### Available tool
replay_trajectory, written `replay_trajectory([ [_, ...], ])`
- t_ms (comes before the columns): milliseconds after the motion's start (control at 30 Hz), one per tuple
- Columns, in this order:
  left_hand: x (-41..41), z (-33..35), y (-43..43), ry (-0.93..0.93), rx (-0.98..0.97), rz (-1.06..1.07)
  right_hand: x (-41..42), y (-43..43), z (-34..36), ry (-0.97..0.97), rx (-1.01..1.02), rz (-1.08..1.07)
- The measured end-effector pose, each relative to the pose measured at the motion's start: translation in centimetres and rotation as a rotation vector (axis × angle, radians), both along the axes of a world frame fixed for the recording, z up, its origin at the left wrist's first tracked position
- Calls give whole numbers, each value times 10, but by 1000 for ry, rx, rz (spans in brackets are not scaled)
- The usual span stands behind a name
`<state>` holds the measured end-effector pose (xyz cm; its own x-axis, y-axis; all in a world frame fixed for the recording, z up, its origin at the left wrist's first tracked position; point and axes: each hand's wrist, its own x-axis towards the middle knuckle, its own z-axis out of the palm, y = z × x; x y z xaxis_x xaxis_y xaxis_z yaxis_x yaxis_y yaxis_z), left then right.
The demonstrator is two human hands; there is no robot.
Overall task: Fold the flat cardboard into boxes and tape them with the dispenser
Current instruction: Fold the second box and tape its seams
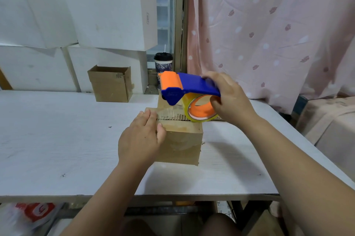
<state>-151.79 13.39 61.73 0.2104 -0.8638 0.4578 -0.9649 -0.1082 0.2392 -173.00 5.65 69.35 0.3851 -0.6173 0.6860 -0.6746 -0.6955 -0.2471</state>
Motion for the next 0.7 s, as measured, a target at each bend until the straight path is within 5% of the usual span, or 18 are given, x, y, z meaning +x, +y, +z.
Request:
replay_trajectory([
  [167,1,3,3,-11,-10,-14,-2,2,1,19,-22,3],
  [700,-4,5,2,78,19,-9,16,10,-41,-676,248,33],
])
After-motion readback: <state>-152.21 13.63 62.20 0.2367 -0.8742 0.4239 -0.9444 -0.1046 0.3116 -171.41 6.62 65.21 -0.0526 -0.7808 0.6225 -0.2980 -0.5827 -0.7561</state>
